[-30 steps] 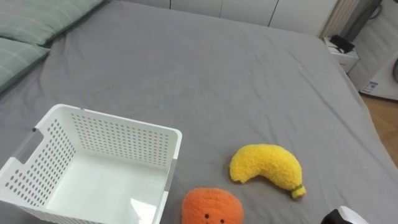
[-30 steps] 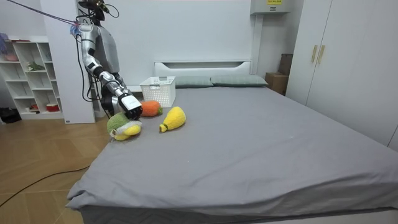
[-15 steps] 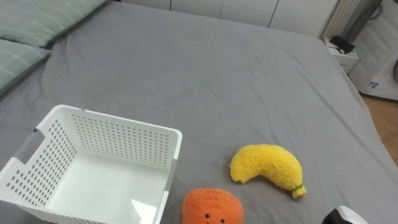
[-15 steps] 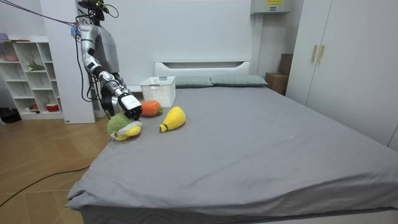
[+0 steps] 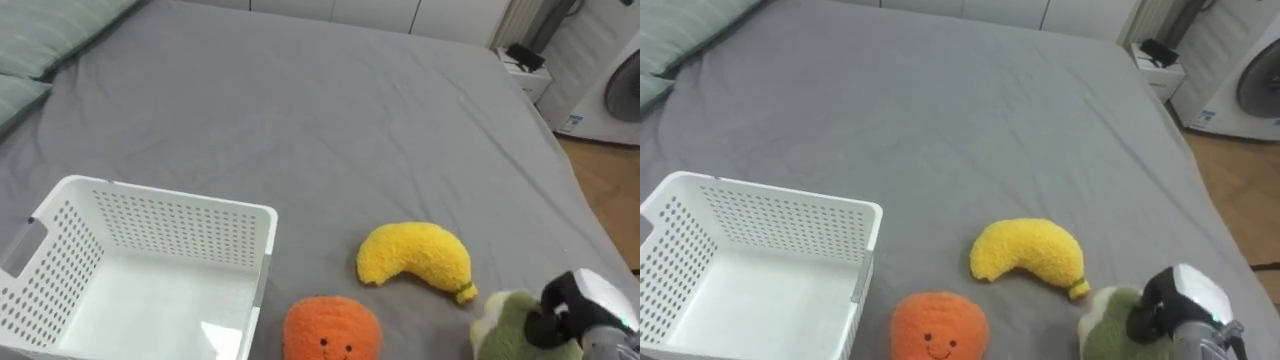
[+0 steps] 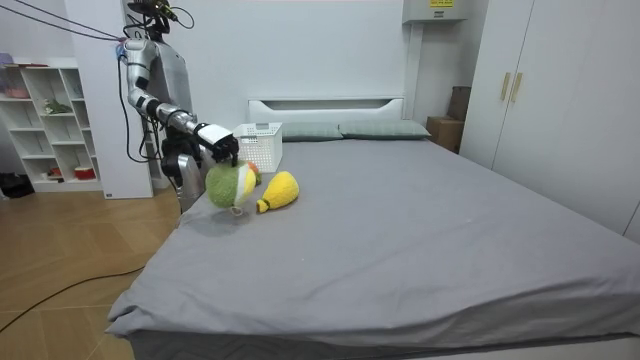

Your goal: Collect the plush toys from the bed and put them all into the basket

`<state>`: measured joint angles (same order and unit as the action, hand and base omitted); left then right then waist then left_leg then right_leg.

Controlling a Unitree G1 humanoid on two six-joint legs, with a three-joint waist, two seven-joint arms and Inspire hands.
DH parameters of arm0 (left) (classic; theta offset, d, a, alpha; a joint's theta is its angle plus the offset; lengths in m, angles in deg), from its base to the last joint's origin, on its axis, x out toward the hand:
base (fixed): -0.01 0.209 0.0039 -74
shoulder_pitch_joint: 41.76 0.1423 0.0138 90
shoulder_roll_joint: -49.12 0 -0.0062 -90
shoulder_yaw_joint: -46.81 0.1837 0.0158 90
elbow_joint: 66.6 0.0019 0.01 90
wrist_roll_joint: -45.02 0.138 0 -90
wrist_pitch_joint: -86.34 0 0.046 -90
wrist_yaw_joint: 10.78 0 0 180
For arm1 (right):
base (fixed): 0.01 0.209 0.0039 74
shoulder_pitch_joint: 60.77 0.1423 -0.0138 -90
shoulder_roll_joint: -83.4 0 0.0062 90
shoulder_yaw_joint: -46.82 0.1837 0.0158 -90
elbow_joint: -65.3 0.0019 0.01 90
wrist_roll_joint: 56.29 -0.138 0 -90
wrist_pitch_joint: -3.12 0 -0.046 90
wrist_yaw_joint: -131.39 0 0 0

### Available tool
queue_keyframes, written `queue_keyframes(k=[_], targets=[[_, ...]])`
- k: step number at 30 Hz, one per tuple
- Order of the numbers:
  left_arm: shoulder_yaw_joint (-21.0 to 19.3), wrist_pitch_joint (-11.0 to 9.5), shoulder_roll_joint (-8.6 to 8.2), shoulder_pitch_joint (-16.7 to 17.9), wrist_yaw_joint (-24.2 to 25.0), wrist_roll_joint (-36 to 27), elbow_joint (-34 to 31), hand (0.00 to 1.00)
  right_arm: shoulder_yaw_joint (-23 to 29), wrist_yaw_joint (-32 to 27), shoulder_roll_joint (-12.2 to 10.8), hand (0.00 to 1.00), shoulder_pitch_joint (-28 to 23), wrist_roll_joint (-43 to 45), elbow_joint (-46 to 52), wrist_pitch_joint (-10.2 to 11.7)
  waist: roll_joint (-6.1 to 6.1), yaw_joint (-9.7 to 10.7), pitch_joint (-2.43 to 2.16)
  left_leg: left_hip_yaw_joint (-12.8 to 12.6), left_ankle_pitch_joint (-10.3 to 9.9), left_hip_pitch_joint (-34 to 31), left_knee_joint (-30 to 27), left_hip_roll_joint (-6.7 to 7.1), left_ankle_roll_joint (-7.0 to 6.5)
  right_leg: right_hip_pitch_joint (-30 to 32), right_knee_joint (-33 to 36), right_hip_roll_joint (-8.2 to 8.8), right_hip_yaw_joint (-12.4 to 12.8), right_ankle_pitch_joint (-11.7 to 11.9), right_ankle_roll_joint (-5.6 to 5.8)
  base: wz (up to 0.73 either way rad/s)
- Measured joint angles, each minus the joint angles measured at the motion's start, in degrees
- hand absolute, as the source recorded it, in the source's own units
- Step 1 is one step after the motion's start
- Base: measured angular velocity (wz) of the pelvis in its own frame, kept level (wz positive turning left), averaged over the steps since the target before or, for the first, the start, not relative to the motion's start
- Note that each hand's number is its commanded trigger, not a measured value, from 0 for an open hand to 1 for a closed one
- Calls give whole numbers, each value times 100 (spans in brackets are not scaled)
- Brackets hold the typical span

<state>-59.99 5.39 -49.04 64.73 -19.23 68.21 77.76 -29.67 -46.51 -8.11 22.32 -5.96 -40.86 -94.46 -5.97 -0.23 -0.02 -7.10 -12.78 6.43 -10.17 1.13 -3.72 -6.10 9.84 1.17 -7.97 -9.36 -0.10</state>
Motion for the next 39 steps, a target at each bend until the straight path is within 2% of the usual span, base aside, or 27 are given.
queue_keyframes(k=[8, 12, 19, 26, 31, 36, 38, 39], targets=[[15, -12, -5, -19, -9, -117, 75, 0, 184, -94, 2, 100, 17, -64, 1300, -7, -11, 64, -19, -79, 3, -86, 39, -18, 0, 120, 3, -23, 78, 2, -2, -6], [19, -25, -14, 4, -12, -116, 75, 0, 185, -95, 2, 100, 17, -154, 2121, -10, 46, 152, -14, -90, 4, -86, 62, -24, 0, 132, -1, -31, 91, 3, -2, 0], [241, -45, -41, -36, -234, -116, 168, 0, 141, -73, 2, 100, 166, -310, 2508, -12, 61, 104, -4, -146, 4, -70, 64, -29, 0, 134, 2, -35, 144, 10, -2, -4], [311, -90, -41, -190, -237, -126, 306, 0, -63, -61, 2, 100, 556, -761, 2848, -17, 136, -30, 13, -201, 4, -122, 74, -42, 0, 229, 83, -35, 137, 17, -7, -4], [378, -95, -43, -296, -217, -107, 307, 0, -417, 100, 4, 100, 655, -1318, 3113, -23, 131, -245, -10, -206, 6, -185, 48, -42, 0, 300, 86, -36, 143, 18, -8, 0], [381, -221, -36, -371, -201, -110, 323, 0, -784, 570, 4, 100, 957, -1914, 3270, -55, 107, -422, -23, -119, 11, -220, 38, -37, -6, 291, 78, -23, 43, 18, -8, 9], [405, -234, -35, -378, -170, -104, 328, 0, -864, 670, 4, 100, 1113, -2054, 3272, -56, 98, -501, -9, -82, 12, -220, 31, -35, -7, 267, 71, -15, -16, 18, -8, 11], [408, -246, -25, -375, -121, -107, 327, 0, -977, 712, 4, 100, 1224, -2062, 3271, -60, 81, -560, 18, -76, 12, -218, 31, -35, -7, 265, 68, -16, -20, 18, -8, 3]])
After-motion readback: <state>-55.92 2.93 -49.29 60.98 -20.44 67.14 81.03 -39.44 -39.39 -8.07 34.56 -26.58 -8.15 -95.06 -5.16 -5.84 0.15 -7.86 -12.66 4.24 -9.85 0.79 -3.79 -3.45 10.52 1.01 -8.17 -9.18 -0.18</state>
